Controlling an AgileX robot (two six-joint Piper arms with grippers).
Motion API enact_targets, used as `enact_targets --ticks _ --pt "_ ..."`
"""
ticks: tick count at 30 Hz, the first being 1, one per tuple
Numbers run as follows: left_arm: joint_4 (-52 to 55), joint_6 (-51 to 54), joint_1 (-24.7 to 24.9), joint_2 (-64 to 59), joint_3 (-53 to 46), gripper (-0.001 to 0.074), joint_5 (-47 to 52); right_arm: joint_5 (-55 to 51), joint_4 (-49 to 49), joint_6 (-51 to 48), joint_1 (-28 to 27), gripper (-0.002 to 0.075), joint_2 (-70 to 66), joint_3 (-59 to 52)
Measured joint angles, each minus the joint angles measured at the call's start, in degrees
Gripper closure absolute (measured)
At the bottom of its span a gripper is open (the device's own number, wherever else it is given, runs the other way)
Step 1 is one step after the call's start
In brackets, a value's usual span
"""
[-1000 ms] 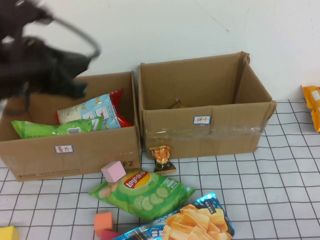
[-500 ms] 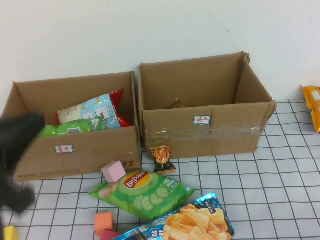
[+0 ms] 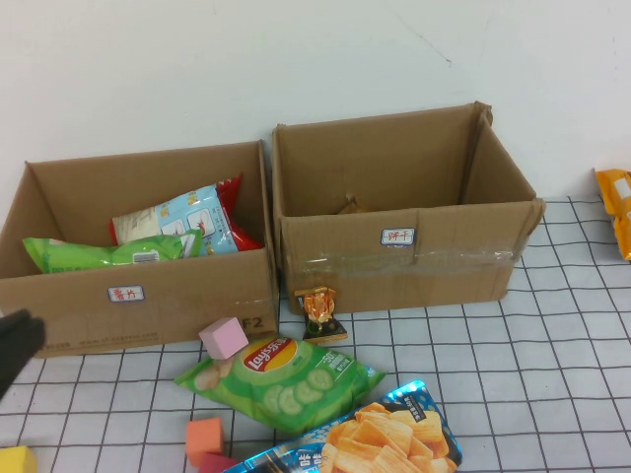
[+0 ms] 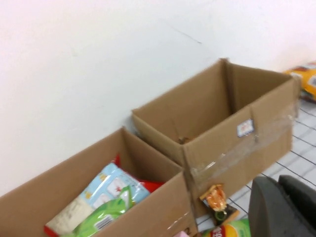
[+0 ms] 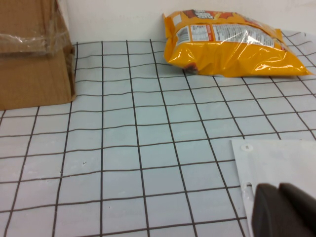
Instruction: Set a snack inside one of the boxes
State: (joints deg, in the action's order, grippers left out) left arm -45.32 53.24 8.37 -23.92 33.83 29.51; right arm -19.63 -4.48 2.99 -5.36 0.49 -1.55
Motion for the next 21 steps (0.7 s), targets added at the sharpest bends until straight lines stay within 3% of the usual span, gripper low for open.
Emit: enact_targets --ticks 13,15,21 --pt "3.5 -10.6 0.0 12.07 -13.18 0.0735 -14.66 0.0 0.0 0.0 0.0 0.0727 0.0 0.0" --pt "9.67 -17.79 0.0 14.81 -15.82 0.0735 -17.49 0.0 0.0 0.0 0.0 0.0727 0.0 0.0" --pt "39.41 -53.24 0.0 22.41 -23.72 0.0735 -19.57 0.0 0.0 0.0 0.0 0.0727 0.0 0.0"
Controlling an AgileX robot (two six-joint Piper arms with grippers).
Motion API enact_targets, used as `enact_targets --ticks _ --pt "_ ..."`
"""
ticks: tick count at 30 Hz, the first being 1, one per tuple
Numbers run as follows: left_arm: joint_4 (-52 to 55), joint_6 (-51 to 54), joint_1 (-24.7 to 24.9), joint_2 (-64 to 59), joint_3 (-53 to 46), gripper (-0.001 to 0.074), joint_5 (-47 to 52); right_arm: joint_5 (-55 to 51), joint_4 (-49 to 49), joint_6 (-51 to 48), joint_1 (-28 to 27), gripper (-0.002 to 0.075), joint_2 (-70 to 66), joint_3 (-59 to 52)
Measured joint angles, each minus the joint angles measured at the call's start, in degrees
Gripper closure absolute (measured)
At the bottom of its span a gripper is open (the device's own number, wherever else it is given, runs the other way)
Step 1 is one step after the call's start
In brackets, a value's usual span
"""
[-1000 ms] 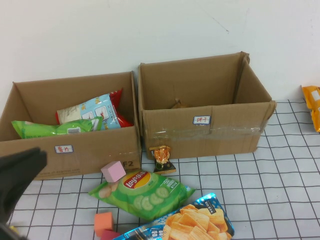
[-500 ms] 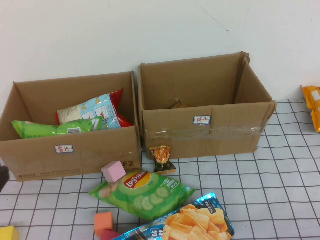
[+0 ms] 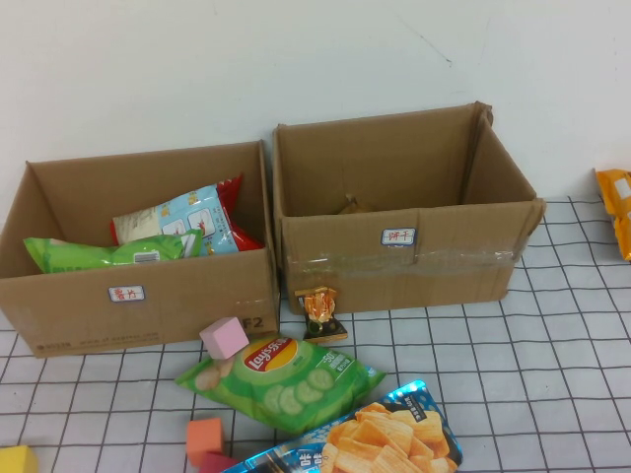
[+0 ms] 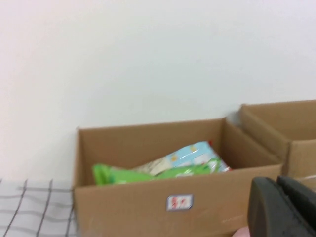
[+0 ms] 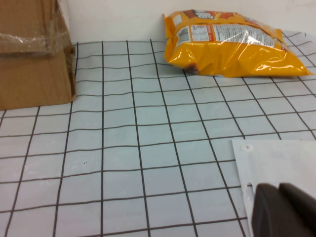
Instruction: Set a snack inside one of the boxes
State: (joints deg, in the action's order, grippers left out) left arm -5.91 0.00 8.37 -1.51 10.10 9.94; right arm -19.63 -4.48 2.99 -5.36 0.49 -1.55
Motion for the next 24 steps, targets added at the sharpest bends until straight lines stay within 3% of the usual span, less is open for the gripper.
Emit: enact_targets --ticks 6,15,24 --pt "8.52 -6.11 -0.87 2.08 -5.99 0.0736 -0.09 0.0 0.0 0.0 0.0 0.0727 0.0 0.0" --pt "7.7 -4.5 -7.81 2.08 -11.53 0.0736 2.05 0.0 0.0 0.0 0.0 0.0727 0.0 0.0" --pt "5.45 -3.21 -8.74 2.08 -11.49 0.0736 8.18 0.0 0.0 0.0 0.0 0.0727 0.0 0.0"
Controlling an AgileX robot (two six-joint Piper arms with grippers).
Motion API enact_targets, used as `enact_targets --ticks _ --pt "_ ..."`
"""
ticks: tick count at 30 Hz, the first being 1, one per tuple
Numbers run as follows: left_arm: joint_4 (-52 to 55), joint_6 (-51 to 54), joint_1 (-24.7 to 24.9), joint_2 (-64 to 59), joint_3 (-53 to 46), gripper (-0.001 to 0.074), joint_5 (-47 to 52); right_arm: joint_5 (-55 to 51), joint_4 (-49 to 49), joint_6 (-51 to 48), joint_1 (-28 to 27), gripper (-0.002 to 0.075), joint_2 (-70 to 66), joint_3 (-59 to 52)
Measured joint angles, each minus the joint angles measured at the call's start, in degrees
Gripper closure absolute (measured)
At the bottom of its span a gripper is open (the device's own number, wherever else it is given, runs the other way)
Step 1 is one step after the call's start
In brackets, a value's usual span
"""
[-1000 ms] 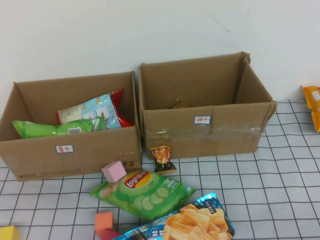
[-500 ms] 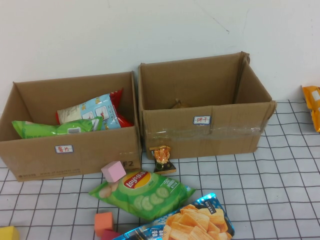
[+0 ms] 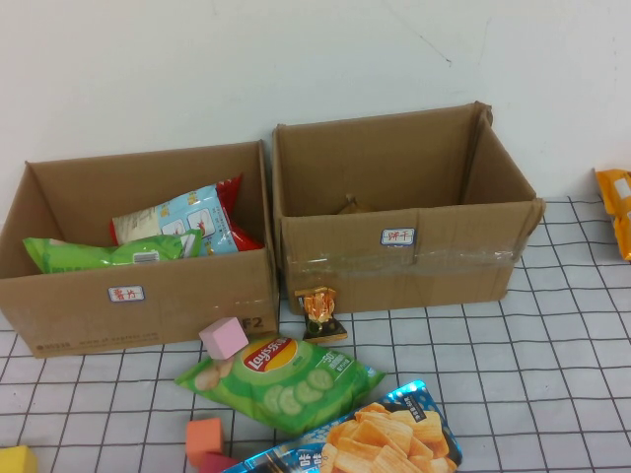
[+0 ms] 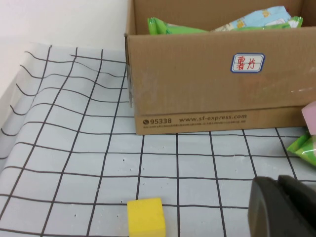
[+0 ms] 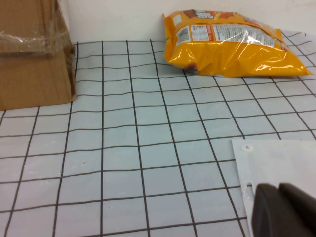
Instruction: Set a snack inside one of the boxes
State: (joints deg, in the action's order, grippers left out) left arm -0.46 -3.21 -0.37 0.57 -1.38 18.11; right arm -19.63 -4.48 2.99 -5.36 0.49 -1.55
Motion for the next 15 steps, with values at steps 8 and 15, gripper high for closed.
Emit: enact_targets --ticks 8,15 --pt "-0.23 0.39 0.0 0.0 0.08 0.0736 0.57 0.0 0.0 0.0 0.0 0.0727 0.0 0.0" --pt "-0.23 0.39 0.0 0.0 0.08 0.0736 0.57 0.0 0.0 0.0 0.0 0.0727 0.0 0.0"
